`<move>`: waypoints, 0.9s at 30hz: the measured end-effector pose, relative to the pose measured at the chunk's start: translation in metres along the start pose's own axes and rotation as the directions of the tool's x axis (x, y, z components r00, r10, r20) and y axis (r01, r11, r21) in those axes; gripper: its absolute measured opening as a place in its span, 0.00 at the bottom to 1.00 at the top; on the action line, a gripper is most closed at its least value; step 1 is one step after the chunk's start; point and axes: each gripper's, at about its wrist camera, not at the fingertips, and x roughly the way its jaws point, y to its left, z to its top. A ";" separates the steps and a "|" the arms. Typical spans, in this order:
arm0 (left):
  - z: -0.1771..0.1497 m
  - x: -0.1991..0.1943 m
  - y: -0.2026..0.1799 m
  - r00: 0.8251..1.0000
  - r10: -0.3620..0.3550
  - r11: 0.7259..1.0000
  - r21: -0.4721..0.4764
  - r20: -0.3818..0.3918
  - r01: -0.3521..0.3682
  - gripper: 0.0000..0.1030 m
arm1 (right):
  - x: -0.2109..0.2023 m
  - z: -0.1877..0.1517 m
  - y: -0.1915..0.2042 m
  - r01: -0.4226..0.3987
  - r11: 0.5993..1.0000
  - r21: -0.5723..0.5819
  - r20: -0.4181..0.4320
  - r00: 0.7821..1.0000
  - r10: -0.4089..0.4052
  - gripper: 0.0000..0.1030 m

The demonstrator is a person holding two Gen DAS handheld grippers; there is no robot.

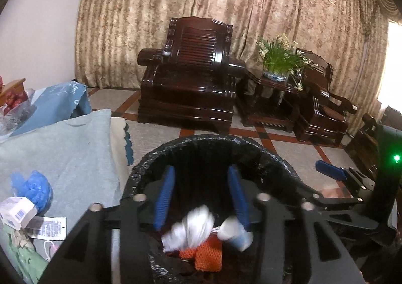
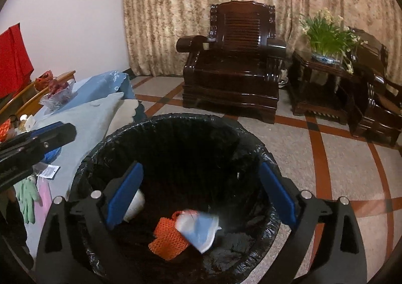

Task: Collect trash
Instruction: 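Carry the tissue and cup over the black trash bin and open both tools, then move both open tools back to the trash on the table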

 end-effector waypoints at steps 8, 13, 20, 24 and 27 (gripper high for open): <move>-0.004 -0.033 0.029 0.991 0.127 0.992 -0.016 0.041 -0.126 0.84 | -0.011 0.005 0.017 -0.032 0.999 0.014 -0.001 0.999 0.032 0.94; -0.017 -0.068 0.063 0.976 0.216 0.976 -0.044 0.042 -0.214 0.85 | -0.020 0.005 0.050 -0.111 0.994 -0.005 -0.003 0.994 0.111 0.94; -0.045 -0.124 0.118 0.934 0.356 0.931 -0.104 0.046 -0.350 0.85 | -0.020 0.007 0.115 -0.213 0.973 -0.084 -0.013 0.977 0.213 0.94; -0.057 -0.149 0.147 0.904 0.426 0.899 -0.133 0.042 -0.418 0.85 | -0.018 0.010 0.158 -0.276 0.951 -0.136 -0.024 0.961 0.275 0.94; -0.065 -0.164 0.168 0.883 0.469 0.874 -0.160 0.035 -0.458 0.85 | -0.017 0.012 0.186 -0.311 0.934 -0.174 -0.033 0.950 0.310 0.94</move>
